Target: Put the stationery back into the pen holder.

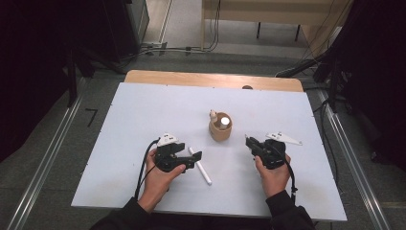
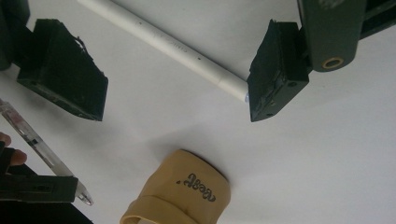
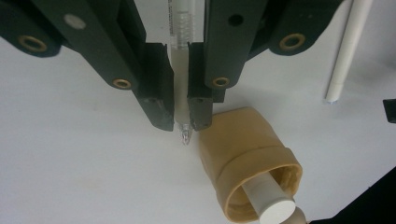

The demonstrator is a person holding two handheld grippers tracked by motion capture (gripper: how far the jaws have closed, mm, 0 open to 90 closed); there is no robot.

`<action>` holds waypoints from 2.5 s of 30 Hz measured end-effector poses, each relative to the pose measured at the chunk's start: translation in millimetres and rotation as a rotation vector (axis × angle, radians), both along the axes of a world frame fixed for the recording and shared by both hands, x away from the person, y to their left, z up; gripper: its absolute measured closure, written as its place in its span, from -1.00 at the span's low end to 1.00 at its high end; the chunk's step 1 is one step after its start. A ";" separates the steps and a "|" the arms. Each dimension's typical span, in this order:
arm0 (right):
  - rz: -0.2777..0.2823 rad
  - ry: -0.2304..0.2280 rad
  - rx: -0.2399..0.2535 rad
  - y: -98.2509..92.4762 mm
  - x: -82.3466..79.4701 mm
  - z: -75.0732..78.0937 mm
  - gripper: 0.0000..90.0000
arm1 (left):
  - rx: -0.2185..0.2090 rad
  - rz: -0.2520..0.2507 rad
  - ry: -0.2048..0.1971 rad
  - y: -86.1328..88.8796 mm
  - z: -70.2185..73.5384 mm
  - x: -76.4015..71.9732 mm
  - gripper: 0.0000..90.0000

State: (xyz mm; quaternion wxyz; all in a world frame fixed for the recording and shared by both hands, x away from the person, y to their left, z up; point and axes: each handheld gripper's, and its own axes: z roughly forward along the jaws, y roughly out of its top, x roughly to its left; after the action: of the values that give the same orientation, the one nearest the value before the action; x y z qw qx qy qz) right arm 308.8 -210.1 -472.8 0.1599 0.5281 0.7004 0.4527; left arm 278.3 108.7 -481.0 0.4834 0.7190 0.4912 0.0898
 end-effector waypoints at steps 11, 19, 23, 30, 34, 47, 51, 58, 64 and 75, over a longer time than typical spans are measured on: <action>0.020 -0.012 0.015 8.4 -0.1 2.8 0.76 | -0.066 -0.032 0.031 -7.8 4.1 2.0 -0.52; 0.034 -0.022 0.030 13.0 -1.2 5.7 0.76 | -0.094 -0.064 0.058 -19.9 4.7 5.5 -0.50; 0.039 -0.022 0.035 13.7 -0.9 5.7 0.76 | -0.098 -0.087 0.074 -27.7 3.9 6.7 -0.48; 0.050 -0.025 0.046 17.7 -1.8 7.0 0.76 | -0.116 -0.106 0.100 -37.0 2.8 11.5 -0.45; 0.066 -0.031 0.049 20.3 -2.1 7.5 0.76 | -0.136 -0.121 0.115 -42.2 4.0 14.4 -0.45; 0.083 -0.045 0.056 24.6 -3.1 9.6 0.76 | -0.137 -0.149 0.129 -59.0 2.7 19.8 -0.43; 0.088 -0.046 0.056 26.5 -3.0 9.6 0.76 | -0.138 -0.154 0.133 -62.1 1.3 21.9 -0.43; 0.093 -0.047 0.062 28.3 -3.4 10.5 0.76 | -0.176 -0.165 0.150 -65.2 0.4 25.0 -0.41; 0.102 -0.049 0.065 31.2 -4.1 10.7 0.76 | -0.196 -0.167 0.169 -70.0 -1.2 26.5 -0.39; 0.116 -0.059 0.076 35.8 -5.7 13.3 0.76 | -0.220 -0.178 0.188 -77.1 -2.6 29.6 -0.37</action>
State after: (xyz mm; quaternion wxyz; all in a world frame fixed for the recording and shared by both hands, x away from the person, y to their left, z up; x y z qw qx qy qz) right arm 303.1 -174.3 -459.6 0.1336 0.4788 0.7073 0.5027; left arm 307.8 31.6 -483.6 0.5173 0.7075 0.4757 -0.0754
